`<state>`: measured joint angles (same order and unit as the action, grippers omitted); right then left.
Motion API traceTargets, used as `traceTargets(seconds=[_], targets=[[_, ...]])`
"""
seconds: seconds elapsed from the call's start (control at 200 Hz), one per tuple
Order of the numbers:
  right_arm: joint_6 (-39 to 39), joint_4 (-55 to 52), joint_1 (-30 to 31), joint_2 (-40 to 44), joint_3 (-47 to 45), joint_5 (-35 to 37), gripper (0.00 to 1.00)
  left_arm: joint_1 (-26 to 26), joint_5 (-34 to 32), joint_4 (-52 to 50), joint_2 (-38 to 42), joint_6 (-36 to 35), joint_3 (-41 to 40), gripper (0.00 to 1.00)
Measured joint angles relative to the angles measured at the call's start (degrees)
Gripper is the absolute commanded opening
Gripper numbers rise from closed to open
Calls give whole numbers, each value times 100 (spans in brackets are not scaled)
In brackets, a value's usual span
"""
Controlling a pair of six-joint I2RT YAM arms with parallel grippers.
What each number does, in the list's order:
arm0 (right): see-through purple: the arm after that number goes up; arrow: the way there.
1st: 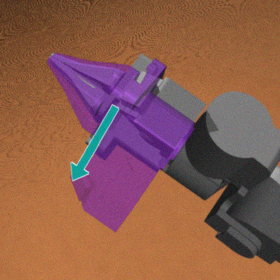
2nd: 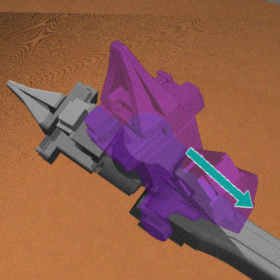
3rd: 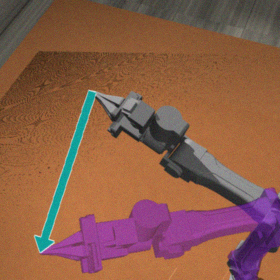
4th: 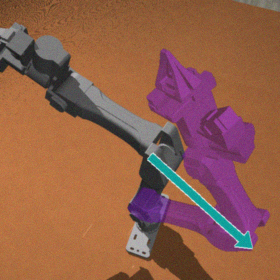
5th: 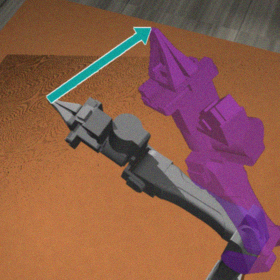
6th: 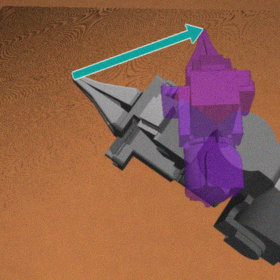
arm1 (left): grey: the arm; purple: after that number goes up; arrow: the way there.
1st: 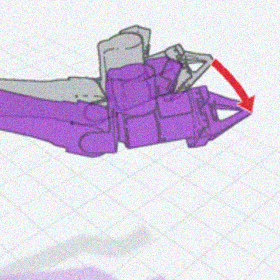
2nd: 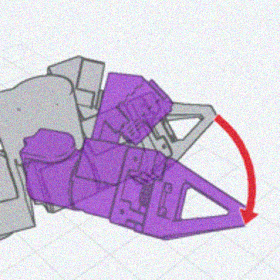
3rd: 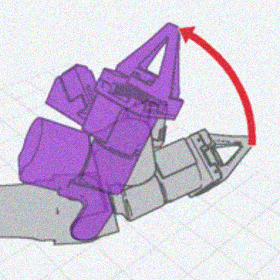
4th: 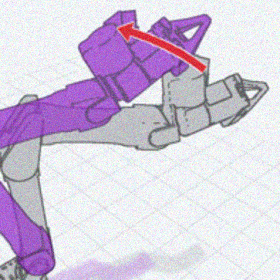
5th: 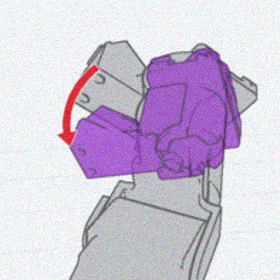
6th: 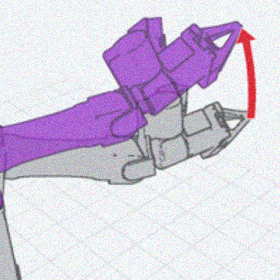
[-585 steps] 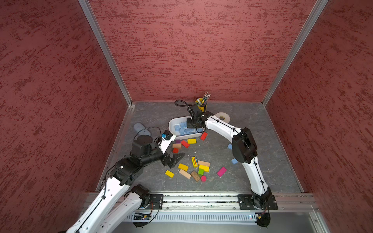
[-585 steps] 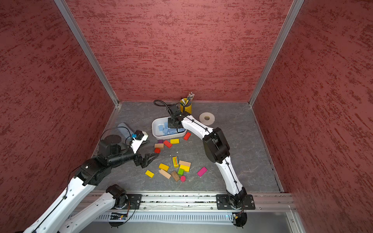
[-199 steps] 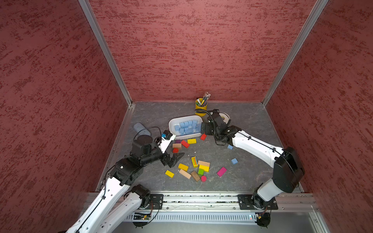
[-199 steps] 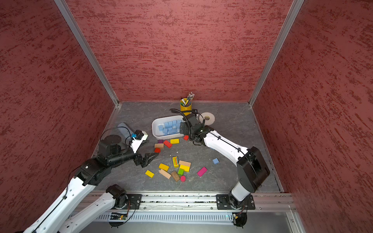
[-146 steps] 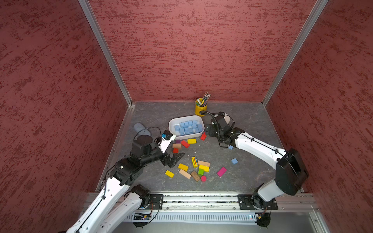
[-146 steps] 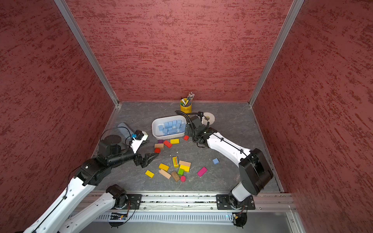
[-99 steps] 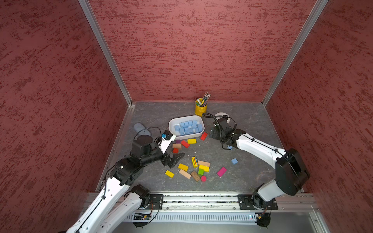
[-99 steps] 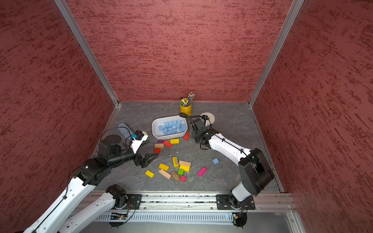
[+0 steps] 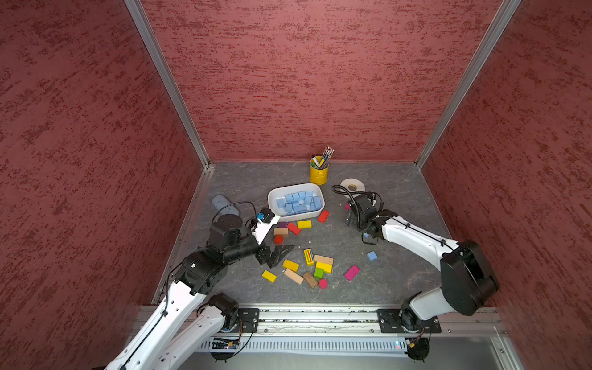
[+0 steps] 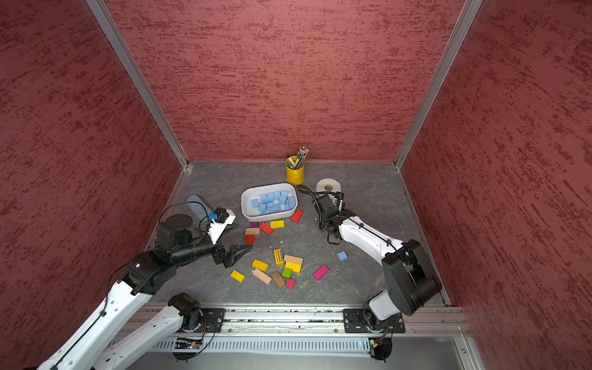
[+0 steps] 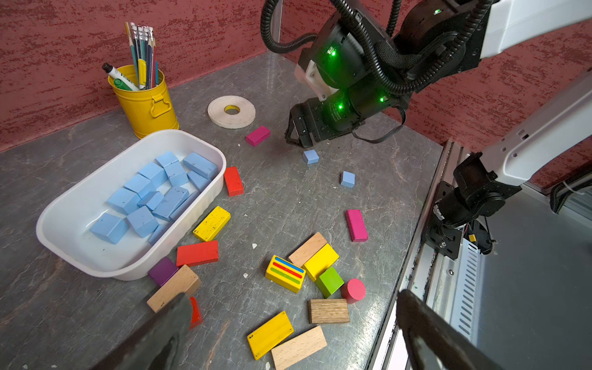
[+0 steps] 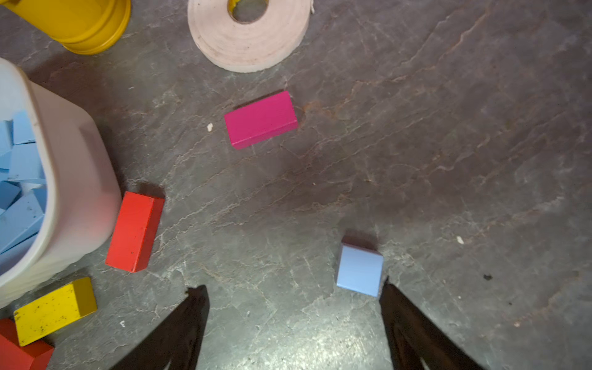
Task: Pick out the blue building blocks
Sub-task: Pick up the building block from the center of the board.
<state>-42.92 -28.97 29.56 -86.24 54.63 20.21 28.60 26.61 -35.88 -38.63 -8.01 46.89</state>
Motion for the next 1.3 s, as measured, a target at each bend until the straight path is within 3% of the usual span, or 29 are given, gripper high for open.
traceTargets(seconds=[0.611, 1.302], targets=[[-188, -50, -240, -101, -372, 144, 69, 0, 83, 44, 0, -2, 0, 100], [-168, 319, -391, -809, -551, 101, 44, 0, 79, 44, -2, 0, 0, 100]])
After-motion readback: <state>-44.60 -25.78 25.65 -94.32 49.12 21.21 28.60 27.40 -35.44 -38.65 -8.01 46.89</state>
